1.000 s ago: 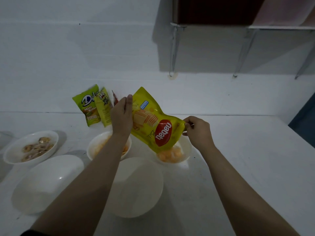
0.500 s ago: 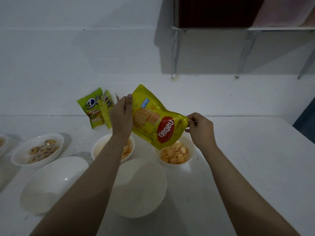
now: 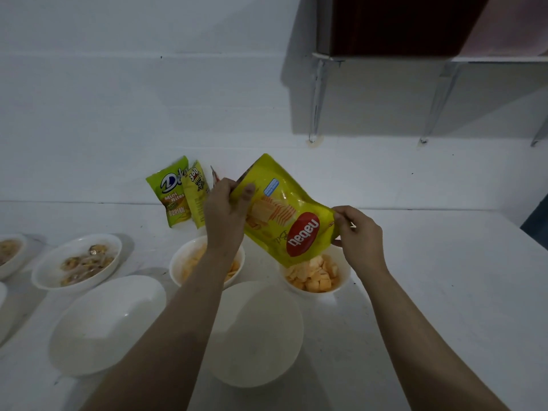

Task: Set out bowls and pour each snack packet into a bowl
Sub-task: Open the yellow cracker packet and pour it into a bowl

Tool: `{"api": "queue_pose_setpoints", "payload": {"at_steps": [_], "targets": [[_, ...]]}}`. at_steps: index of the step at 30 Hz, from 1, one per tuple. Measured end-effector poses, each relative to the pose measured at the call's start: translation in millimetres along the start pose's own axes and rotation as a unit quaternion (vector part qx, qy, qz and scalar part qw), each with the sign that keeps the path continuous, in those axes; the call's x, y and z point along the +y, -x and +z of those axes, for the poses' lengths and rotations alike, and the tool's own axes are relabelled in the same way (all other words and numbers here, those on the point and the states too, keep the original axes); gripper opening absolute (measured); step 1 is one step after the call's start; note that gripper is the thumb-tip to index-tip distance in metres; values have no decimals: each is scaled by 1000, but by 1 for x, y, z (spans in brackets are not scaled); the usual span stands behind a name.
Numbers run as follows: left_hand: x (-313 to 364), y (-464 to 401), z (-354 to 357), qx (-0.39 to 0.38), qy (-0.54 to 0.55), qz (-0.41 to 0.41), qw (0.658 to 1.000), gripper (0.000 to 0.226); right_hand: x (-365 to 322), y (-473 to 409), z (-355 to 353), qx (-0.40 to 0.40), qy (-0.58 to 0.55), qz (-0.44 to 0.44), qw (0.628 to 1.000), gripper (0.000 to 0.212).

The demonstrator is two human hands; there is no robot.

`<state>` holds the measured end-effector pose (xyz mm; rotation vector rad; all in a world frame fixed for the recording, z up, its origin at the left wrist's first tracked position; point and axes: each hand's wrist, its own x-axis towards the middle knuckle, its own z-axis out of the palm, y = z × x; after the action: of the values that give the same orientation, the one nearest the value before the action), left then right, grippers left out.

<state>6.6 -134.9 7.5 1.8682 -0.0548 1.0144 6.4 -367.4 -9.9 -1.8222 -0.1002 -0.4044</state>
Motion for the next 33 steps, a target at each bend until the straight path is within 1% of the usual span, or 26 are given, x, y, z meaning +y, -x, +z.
{"api": "queue_pose_setpoints", "payload": {"at_steps": [2, 4, 6, 8, 9, 10, 12, 13, 14, 17, 20, 23, 26, 29, 31, 33], "targets": [[-13, 5, -1, -7, -7, -9, 1000, 57, 3, 2, -2, 10, -13, 9, 1000, 26], [-23, 13, 2, -7, 3, -43, 999, 66, 7, 4, -5, 14, -17, 18, 1000, 26], [-27, 21, 7, -17, 82, -95, 992, 74, 9, 6, -8, 26, -28, 30, 999, 25], [-22, 27, 12, -66, 200, -146, 967, 80, 13, 8, -11, 37, -43, 39, 998, 24], [-22, 29, 15, -99, 239, -170, 951, 77, 14, 10, -13, 40, -53, 43, 997, 23], [-19, 32, 17, -134, 257, -194, 937, 69, 16, 11, -13, 42, -65, 48, 996, 23], [-10, 34, 24, -193, 278, -224, 914, 47, 18, 13, -13, 45, -83, 56, 994, 25], [-6, 33, 26, -211, 286, -229, 906, 40, 19, 15, -13, 44, -83, 56, 994, 25], [0, 31, 28, -222, 297, -229, 900, 41, 19, 16, -12, 41, -77, 55, 995, 25], [10, 23, 33, -236, 342, -216, 884, 59, 19, 19, -14, 32, -29, 41, 998, 25], [16, 17, 34, -259, 328, -196, 887, 65, 12, 22, -19, 26, -19, 40, 999, 27], [20, 14, 35, -273, 317, -186, 889, 70, 3, 27, -23, 26, -45, 56, 997, 34], [24, 14, 36, -285, 303, -175, 892, 66, -5, 31, -20, -15, -61, 51, 997, 33], [24, 15, 36, -285, 299, -172, 895, 65, -10, 31, -20, -10, -93, 54, 994, 39], [25, 16, 34, -280, 299, -171, 896, 62, -15, 30, -20, -40, -108, 51, 992, 37], [24, 15, 33, -287, 299, -167, 895, 53, -20, 29, -19, -17, -132, 37, 990, 34]]}}
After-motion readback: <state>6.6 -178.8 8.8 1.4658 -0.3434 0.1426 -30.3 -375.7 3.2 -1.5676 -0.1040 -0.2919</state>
